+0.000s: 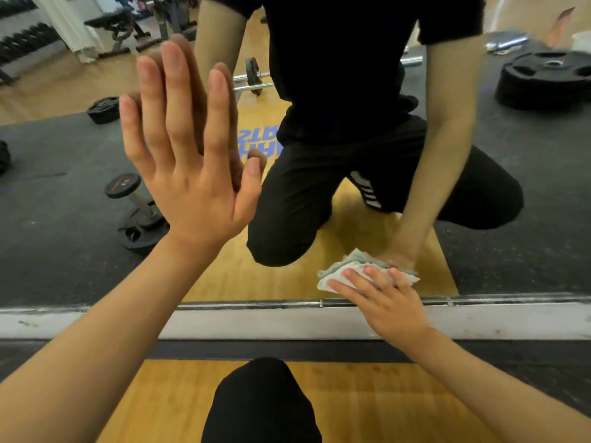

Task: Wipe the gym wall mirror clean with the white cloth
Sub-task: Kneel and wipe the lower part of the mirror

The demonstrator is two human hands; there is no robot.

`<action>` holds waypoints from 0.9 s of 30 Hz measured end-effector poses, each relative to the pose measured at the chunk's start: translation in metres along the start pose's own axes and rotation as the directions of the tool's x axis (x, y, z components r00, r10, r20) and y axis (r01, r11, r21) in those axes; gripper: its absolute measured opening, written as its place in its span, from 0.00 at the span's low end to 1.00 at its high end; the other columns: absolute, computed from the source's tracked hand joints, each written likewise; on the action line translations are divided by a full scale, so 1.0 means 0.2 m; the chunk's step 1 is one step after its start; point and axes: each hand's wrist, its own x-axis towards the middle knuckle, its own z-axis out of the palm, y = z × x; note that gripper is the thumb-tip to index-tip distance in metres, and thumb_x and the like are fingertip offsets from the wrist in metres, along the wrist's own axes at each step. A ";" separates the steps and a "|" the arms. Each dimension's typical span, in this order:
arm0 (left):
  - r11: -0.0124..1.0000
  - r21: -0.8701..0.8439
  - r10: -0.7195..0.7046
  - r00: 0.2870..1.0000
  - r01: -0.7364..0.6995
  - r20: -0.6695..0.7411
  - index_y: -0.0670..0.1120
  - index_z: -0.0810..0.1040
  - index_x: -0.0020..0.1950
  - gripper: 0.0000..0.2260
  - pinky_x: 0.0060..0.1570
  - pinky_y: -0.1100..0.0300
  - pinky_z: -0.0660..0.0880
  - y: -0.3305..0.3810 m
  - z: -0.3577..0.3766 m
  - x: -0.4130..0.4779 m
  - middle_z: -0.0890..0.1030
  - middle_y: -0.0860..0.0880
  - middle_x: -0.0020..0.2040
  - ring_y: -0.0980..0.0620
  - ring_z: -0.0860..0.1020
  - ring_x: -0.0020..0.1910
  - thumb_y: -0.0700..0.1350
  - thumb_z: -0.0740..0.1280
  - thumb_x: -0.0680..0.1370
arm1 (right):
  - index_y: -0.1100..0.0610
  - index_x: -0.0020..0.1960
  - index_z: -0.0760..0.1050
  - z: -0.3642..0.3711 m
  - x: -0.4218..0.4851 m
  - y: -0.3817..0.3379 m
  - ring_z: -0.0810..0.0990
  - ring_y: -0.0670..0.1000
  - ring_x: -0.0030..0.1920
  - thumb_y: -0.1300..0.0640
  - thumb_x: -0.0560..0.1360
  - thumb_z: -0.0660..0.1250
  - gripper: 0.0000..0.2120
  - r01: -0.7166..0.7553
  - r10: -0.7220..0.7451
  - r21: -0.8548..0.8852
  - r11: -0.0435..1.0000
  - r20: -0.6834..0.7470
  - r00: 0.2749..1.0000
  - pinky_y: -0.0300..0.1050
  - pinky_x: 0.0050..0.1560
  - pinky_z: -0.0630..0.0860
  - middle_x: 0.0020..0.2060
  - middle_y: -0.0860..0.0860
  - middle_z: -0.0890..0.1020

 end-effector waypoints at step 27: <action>0.995 -0.086 0.047 0.999 -0.045 0.027 0.49 0.50 0.87 0.31 0.83 0.43 0.46 -0.04 -0.01 -0.01 0.56 0.33 0.78 0.48 0.42 0.86 0.57 0.50 0.86 | 0.51 0.84 0.51 -0.34 0.32 0.24 0.48 0.67 0.80 0.48 0.88 0.57 0.27 -0.479 0.531 0.313 0.820 -0.103 0.841 0.68 0.81 0.54 0.81 0.61 0.48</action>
